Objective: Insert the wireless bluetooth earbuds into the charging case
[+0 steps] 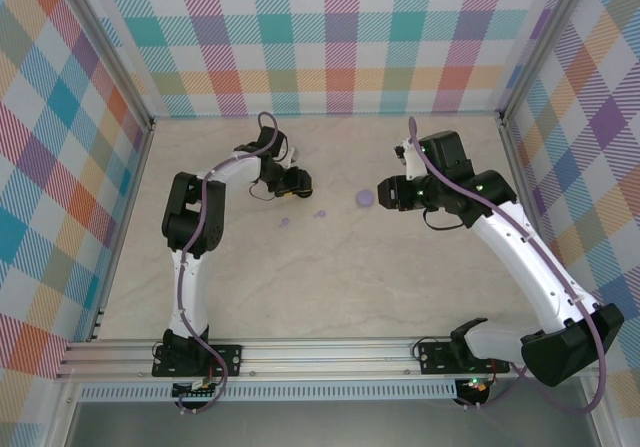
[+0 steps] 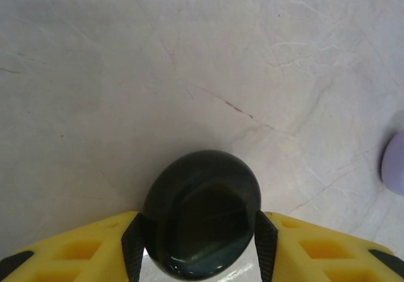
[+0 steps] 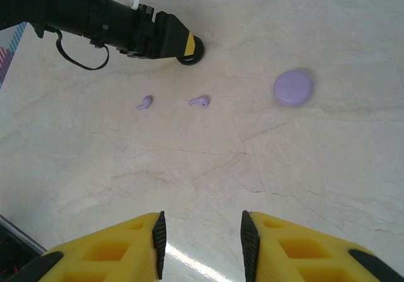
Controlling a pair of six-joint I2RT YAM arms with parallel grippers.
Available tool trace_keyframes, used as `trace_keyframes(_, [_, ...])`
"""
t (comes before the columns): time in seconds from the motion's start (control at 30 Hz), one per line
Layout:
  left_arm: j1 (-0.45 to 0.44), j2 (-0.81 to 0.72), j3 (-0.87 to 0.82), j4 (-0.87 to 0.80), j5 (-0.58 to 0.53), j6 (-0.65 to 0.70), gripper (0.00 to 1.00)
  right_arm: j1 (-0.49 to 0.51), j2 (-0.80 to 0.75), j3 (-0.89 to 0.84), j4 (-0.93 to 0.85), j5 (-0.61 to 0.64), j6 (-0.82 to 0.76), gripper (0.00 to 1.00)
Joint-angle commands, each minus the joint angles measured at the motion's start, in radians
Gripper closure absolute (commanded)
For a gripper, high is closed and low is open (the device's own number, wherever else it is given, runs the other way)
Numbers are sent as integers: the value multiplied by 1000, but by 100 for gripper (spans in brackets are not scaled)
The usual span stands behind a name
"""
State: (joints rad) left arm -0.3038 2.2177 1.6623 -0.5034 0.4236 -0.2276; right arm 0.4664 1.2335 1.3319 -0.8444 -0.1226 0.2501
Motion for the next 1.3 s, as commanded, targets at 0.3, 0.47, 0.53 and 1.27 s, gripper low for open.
trace_keyframes(0.3, [23,-190,-59,-50,-163,46,47,5,72,2,-22,37,-14,51])
trace_keyframes(0.47, [11,-350,-163,-32,-237,60,44,4,102,4,-1,40,-17,51])
trace_keyframes(0.53, [5,-402,-194,-27,-251,65,41,4,113,8,6,41,-21,51])
trace_keyframes(1.27, [-208,-757,-329,-26,-406,10,0,-70,275,-2,121,1,-65,49])
